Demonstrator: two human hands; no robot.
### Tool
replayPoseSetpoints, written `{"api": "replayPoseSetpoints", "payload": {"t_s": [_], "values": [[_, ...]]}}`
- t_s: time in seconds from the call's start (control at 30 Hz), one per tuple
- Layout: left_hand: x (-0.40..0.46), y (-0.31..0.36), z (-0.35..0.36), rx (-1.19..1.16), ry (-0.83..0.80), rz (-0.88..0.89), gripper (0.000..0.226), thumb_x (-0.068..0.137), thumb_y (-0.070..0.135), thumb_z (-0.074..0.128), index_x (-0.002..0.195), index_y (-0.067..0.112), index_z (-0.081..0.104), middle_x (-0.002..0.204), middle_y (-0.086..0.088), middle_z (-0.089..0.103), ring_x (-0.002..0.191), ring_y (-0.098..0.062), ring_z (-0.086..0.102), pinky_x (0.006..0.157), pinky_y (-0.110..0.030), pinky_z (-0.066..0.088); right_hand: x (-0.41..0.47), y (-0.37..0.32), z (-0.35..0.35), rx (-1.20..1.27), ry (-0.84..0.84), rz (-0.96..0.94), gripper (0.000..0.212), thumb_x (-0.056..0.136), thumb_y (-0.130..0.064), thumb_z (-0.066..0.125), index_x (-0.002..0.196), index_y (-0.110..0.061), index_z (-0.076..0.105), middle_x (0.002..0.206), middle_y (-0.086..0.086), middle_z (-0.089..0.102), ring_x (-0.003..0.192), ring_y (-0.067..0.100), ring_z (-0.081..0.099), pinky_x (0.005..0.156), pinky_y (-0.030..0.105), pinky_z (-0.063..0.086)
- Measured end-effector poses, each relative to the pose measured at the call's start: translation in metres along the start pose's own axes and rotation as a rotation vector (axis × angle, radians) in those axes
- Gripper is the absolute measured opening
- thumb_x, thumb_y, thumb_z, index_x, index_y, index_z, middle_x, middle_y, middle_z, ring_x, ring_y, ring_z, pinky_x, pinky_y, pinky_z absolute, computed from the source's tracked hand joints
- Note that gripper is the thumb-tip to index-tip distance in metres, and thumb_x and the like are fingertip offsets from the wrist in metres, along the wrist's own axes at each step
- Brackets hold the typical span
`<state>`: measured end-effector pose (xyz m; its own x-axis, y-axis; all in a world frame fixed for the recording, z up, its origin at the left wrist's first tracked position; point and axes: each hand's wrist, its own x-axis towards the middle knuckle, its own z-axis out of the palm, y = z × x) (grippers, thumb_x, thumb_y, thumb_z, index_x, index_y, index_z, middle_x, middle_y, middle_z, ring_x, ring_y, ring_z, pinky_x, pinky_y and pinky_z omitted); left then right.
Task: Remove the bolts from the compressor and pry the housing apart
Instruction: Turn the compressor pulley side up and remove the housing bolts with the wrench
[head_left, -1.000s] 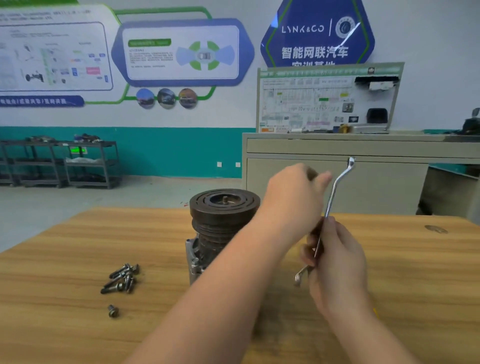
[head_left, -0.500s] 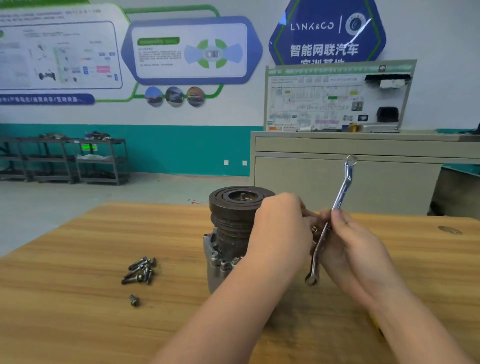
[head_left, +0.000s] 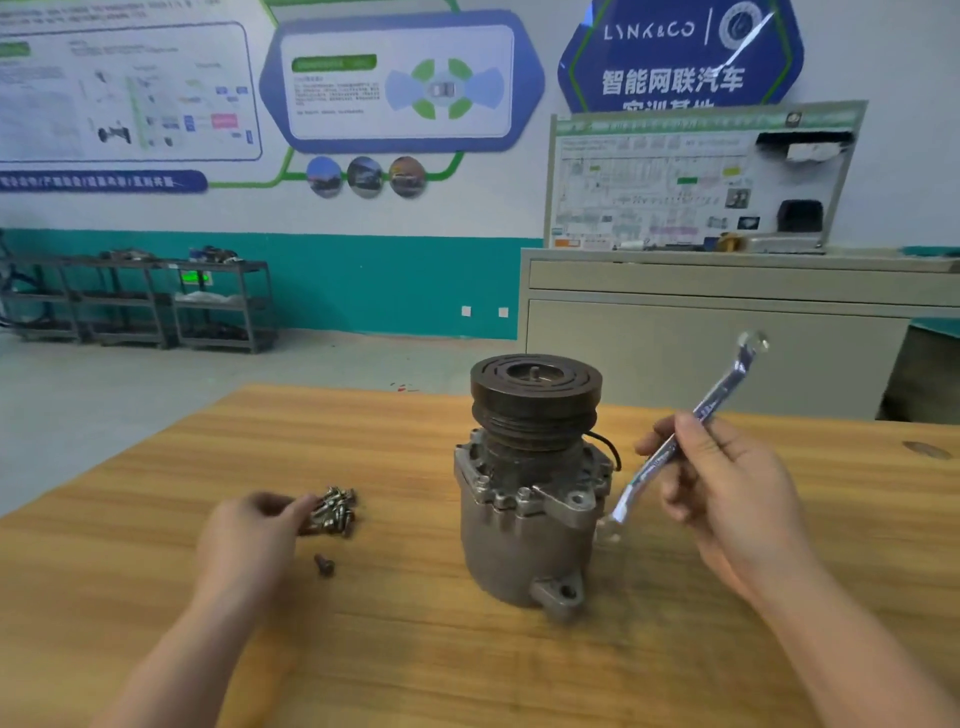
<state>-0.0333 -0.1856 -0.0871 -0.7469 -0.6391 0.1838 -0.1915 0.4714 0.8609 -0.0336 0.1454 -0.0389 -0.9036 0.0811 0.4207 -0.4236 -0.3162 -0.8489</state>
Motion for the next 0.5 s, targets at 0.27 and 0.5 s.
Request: {"api": "replayPoseSetpoints", "payload": {"t_s": [0.27,0.5], "values": [[0.018,-0.033,0.023,0.322,-0.035,-0.005,0.03,0.09,0.041,0.065,0.084,0.012,0.066,0.091,-0.016,0.069,0.093,-0.034,0.062,0.071,-0.034,0.043,-0.034,0.009,0.026,0.022,0.137,-0.1,0.029,0.098,-0.006,0.045,0.073,-0.014,0.058,0.079,0.017,0.071,0.057,0.028,0.069,0.05,0.026,0.055],[-0.008,0.009,0.022,-0.338,-0.052,0.38,0.053,0.081,0.059,0.06,0.108,0.014,0.058,0.103,-0.006,0.064,0.087,-0.001,0.062,0.07,-0.021,0.047,-0.05,0.015,0.046,0.098,0.203,-0.103,0.015,0.098,-0.004,0.045,0.087,-0.006,0.054,0.086,0.022,0.07,0.065,0.027,0.069,0.059,0.027,0.056]]}}
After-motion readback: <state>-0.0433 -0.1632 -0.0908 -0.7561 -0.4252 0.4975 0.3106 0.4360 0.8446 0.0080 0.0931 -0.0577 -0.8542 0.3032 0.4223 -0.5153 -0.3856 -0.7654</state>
